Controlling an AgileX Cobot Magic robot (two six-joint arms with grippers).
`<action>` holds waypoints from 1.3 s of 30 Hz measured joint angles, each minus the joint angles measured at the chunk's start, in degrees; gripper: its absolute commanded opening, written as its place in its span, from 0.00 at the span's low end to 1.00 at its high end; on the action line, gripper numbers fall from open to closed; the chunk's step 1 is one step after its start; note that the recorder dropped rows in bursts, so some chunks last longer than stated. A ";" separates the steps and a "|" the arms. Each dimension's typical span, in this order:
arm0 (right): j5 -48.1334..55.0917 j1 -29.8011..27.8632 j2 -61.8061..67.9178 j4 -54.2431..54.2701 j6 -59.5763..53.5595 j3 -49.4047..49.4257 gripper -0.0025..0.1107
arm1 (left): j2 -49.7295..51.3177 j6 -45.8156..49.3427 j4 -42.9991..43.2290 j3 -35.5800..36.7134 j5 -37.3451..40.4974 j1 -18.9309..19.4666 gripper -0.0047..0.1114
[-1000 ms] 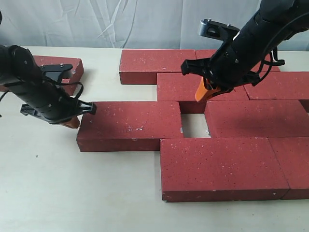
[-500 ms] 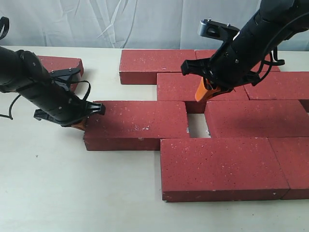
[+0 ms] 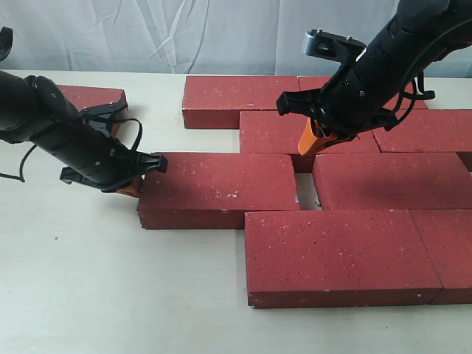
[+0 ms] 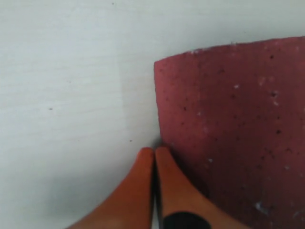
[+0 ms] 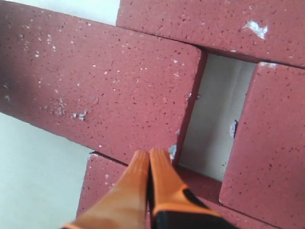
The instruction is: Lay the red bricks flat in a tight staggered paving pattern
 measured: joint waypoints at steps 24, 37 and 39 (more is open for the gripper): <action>0.00 0.00 0.00 0.13 -0.13 0.00 0.02 | 0.00 4.17 -6.78 0.00 -1.66 -2.50 0.04; 0.00 0.00 0.00 0.13 -0.23 0.00 0.02 | 0.00 -1.37 0.90 0.00 1.53 1.00 0.04; 0.00 0.00 0.00 0.13 -0.37 0.00 0.02 | 0.00 -1.59 0.75 -0.10 2.09 0.75 0.04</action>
